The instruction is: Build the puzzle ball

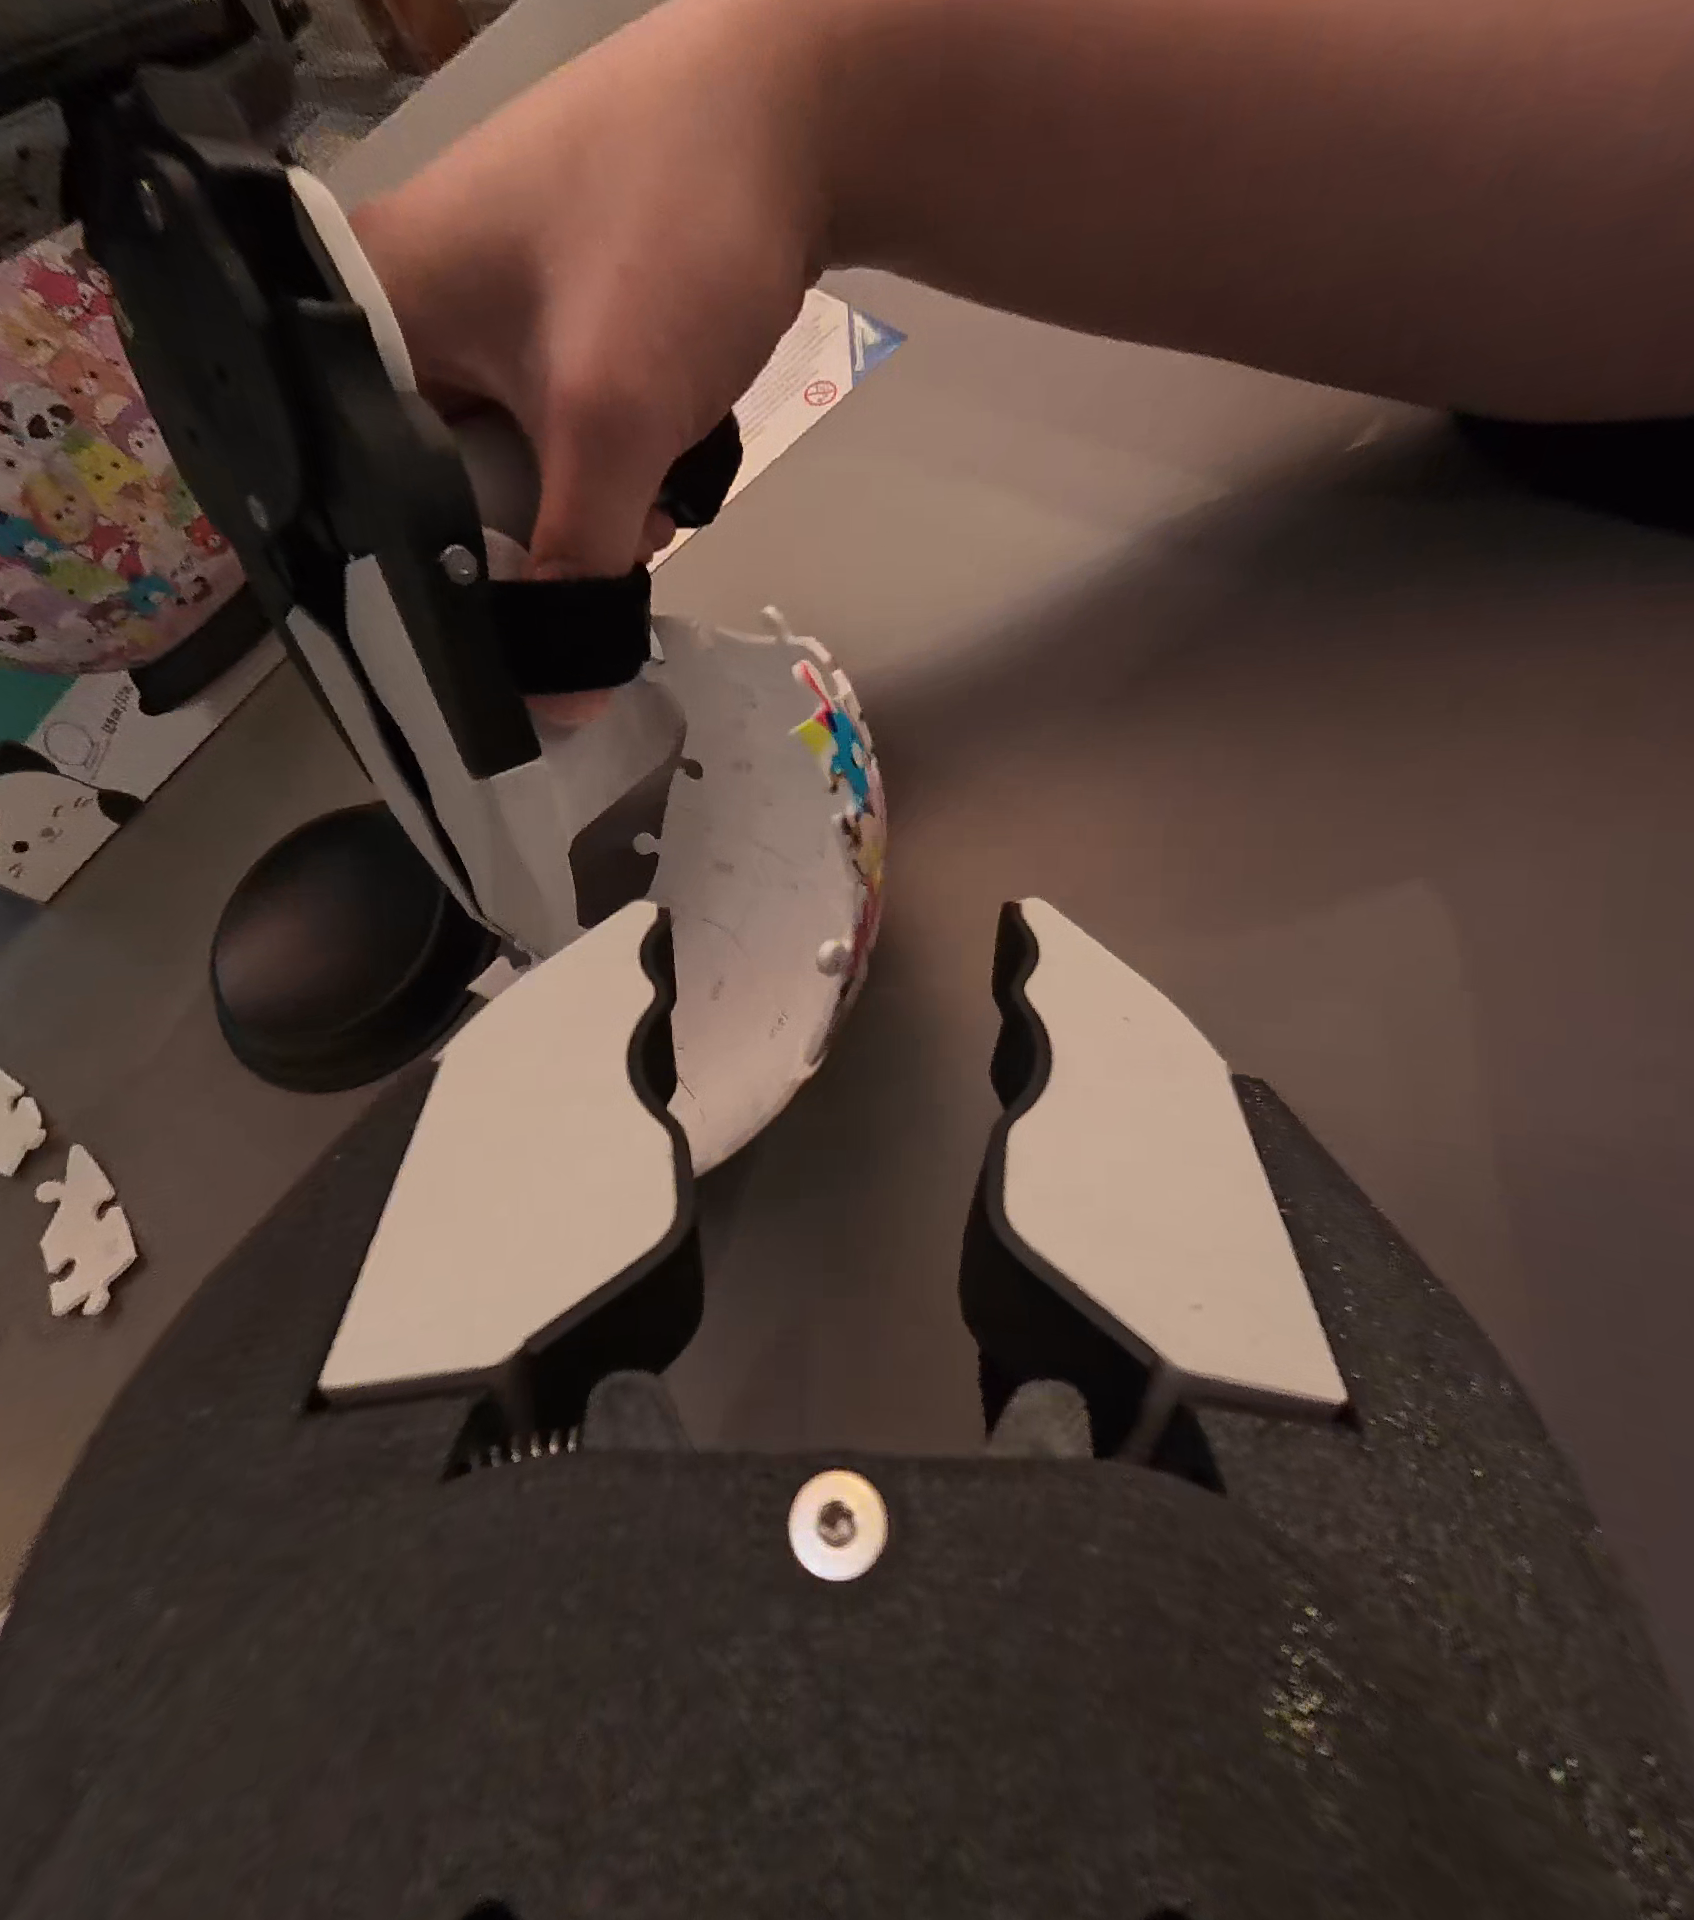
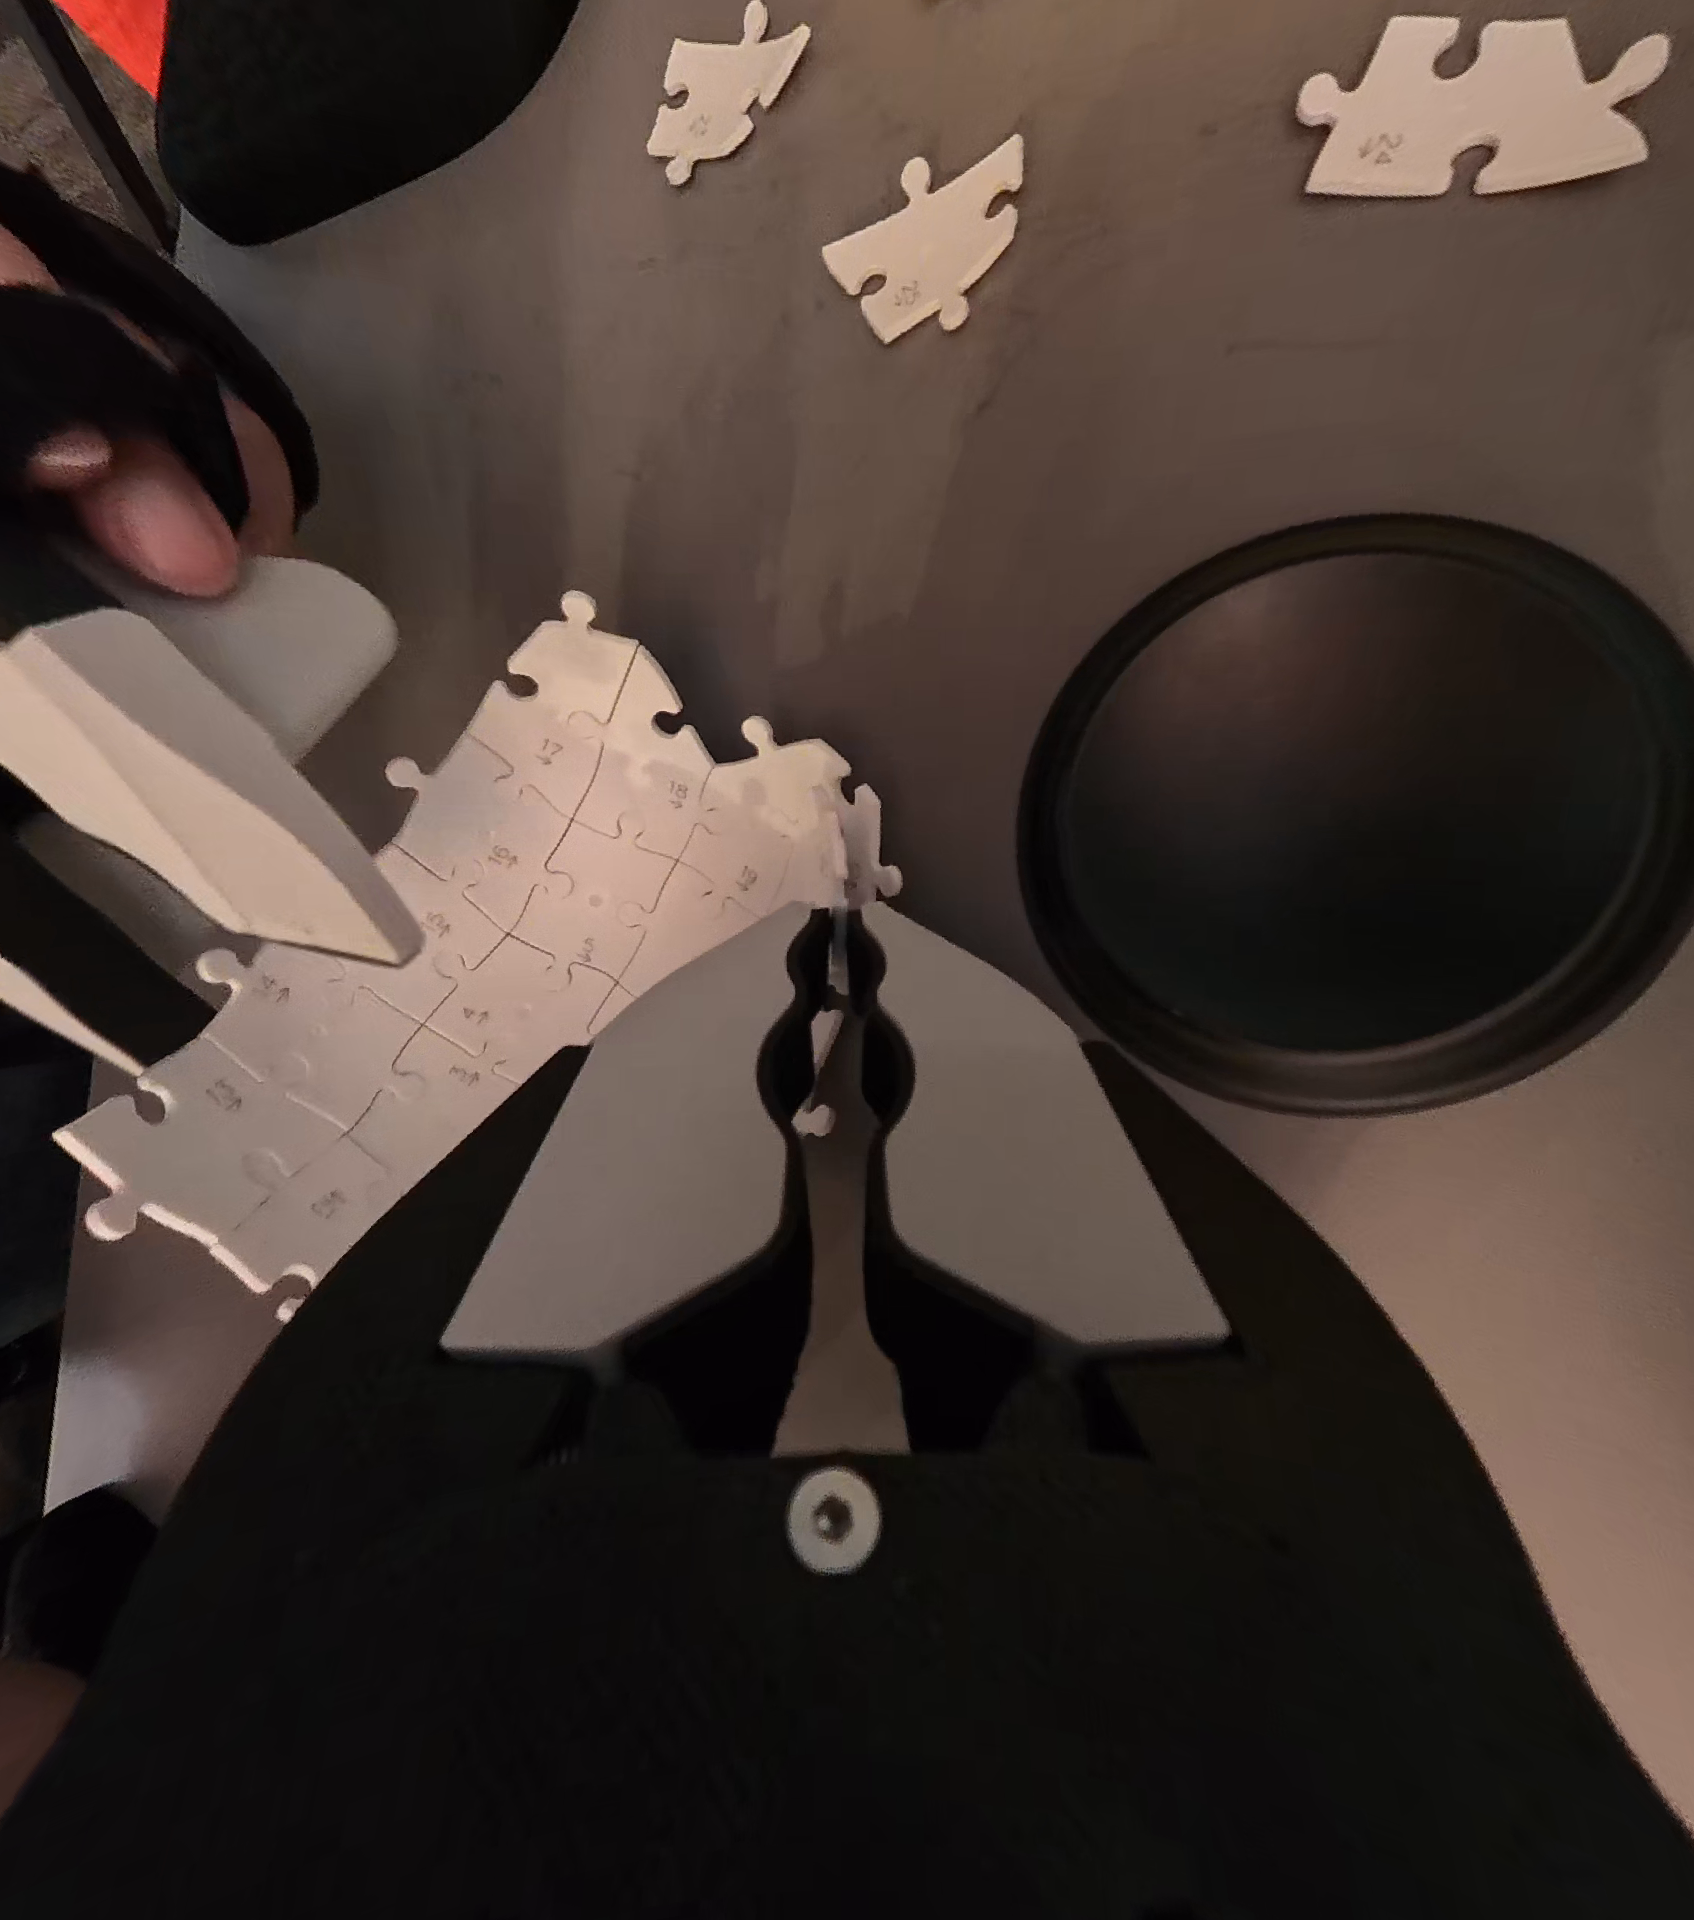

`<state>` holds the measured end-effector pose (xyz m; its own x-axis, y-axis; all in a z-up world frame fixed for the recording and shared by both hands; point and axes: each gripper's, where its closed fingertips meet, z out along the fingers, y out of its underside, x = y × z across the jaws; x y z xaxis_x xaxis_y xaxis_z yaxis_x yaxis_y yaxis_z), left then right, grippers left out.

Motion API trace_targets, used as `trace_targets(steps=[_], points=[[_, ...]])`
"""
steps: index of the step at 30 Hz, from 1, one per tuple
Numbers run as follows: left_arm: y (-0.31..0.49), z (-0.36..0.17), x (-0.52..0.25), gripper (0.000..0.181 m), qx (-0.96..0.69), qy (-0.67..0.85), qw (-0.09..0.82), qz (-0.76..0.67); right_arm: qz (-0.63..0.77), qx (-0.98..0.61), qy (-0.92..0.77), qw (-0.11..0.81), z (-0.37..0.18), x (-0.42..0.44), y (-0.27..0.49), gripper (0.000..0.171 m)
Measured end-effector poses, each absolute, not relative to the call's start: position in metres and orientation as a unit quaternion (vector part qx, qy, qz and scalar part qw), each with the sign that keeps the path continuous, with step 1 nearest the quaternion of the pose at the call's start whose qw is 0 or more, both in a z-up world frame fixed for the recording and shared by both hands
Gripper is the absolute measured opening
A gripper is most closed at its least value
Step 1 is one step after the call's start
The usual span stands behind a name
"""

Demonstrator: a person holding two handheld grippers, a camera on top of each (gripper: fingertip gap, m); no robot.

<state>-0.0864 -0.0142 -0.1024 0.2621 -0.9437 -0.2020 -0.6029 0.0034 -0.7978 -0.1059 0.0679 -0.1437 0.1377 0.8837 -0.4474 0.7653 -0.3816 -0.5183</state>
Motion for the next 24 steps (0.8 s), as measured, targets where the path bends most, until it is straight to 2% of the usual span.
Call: trace_targets(steps=[6,11,17,24], points=[[-0.004,-0.113,-0.084,0.053,-0.682,0.569,0.418,-0.190,0.362,-0.751,-0.547,0.075,-0.143,-0.105,0.065,0.004],[-0.007,-0.115,-0.079,0.032,-0.661,0.579,0.439,-0.185,0.362,-0.753,-0.546,0.068,-0.144,-0.105,0.063,0.004],[-0.015,-0.117,-0.080,0.023,-0.657,0.580,0.438,-0.199,0.364,-0.749,-0.550,0.063,-0.143,-0.106,0.061,0.004],[-0.017,-0.120,-0.081,0.025,-0.660,0.582,0.429,-0.206,0.385,-0.740,-0.542,0.104,-0.127,-0.110,0.069,0.003]])
